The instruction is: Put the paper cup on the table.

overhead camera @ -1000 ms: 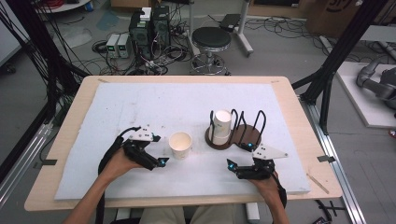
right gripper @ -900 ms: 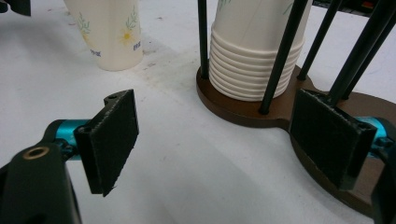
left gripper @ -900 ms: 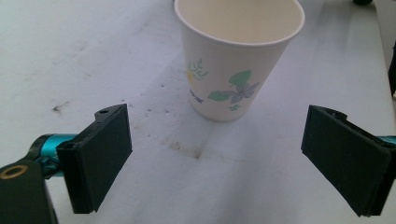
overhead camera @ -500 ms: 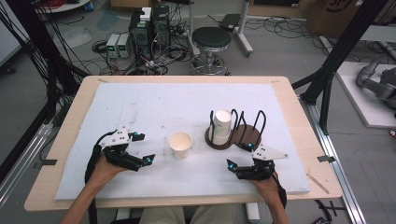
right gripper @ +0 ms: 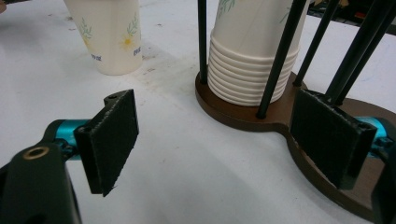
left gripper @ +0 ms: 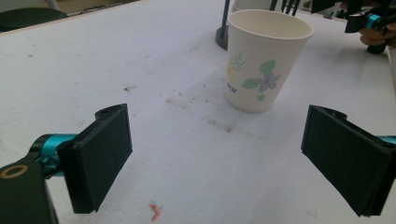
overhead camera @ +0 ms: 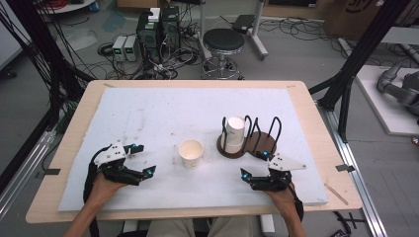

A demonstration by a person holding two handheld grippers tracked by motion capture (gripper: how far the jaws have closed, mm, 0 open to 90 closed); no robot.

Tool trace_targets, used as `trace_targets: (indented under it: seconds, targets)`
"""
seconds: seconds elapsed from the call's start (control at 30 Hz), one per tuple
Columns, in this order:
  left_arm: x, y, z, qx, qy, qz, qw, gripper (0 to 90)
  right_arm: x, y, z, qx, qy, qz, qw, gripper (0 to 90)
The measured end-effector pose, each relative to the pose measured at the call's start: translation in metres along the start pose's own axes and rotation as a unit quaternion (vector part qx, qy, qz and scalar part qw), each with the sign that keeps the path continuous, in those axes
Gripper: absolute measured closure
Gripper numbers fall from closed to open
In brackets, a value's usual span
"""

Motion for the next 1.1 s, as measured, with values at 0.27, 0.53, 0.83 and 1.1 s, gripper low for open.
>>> trace_targets:
  seconds: [0.27, 0.53, 0.83, 1.1]
  targets:
    - [-0.014, 0.007, -0.003, 0.0, -0.033, 0.025, 0.9991, 9.5, -0.001, 0.0, 0.0, 0.006, 0.0, 0.001, 1.0, 16.1]
    - [-0.02, 0.012, -0.007, 0.0, -0.049, 0.038, 0.9981, 9.5, -0.001, 0.0, 0.0, 0.005, -0.003, 0.001, 1.0, 16.1]
    - [-0.025, 0.015, -0.012, -0.012, -0.067, 0.041, 0.9968, 9.5, -0.002, -0.001, 0.0, 0.008, -0.009, -0.001, 0.9999, 16.1]
    - [-0.026, 0.016, -0.013, -0.012, -0.07, 0.054, 0.996, 9.5, -0.003, -0.001, 0.0, 0.007, -0.013, -0.002, 0.9999, 16.1]
Point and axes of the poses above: each handheld gripper's, and its own axes: x roughly forward along the jaws, z roughly out of its top, y roughly to its left, the point moved 5 cm from there along x, roughly forward along the jaws, and after that the axes turned 6 degrees about -z, right-handed, at the moved point
